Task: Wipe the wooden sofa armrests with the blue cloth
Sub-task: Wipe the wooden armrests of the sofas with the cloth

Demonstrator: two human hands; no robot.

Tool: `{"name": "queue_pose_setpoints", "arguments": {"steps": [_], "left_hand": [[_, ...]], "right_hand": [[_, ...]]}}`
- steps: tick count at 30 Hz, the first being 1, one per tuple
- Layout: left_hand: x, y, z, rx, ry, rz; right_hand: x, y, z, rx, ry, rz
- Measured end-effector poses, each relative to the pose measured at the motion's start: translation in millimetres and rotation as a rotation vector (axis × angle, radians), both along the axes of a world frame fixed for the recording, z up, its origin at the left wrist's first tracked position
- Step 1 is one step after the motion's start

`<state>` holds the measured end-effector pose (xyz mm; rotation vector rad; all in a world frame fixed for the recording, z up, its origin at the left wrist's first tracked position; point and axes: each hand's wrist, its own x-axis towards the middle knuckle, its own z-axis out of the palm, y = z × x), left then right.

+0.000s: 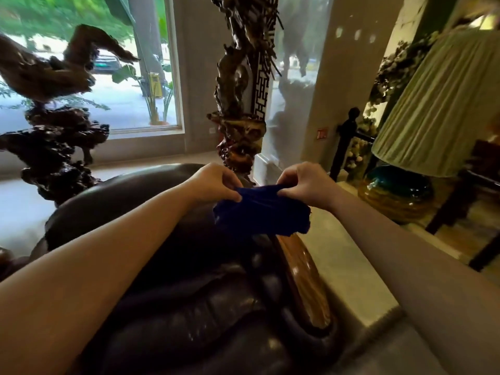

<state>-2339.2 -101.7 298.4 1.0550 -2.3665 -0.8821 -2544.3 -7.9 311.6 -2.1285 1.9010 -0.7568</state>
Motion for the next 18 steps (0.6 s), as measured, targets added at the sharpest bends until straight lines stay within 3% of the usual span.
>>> {"name": "queue_pose_setpoints", "arguments": {"steps": [7,18], "left_hand": [[-93.1,-52.3,-17.5,0.015,0.028,-0.06],[-220.8,-144.5,-34.3,-0.014,0.026,0.047]], "right_hand": [[-87.7,-43.9,-13.1,0.016,-0.001,-0.058],[-219.0,-157.8,-40.0,0.004,-0.043,-0.036]]}}
